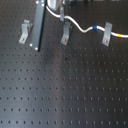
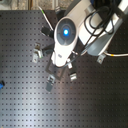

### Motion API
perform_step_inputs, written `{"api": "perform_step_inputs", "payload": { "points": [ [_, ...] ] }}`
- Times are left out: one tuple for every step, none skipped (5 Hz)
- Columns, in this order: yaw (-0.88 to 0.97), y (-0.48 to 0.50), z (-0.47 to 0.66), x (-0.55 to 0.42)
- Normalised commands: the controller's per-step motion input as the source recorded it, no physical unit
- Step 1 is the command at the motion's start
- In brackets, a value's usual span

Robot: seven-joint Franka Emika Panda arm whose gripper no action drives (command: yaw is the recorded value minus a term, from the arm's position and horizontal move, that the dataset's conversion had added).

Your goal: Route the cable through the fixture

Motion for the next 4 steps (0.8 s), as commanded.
{"api": "perform_step_inputs", "payload": {
  "points": [
    [0.15,0.357,0.0,-0.117],
    [0.07,0.242,0.13,0.249],
    [0.3,0.146,0.47,0.177],
    [0.25,-0.001,0.33,-0.003]
  ]
}}
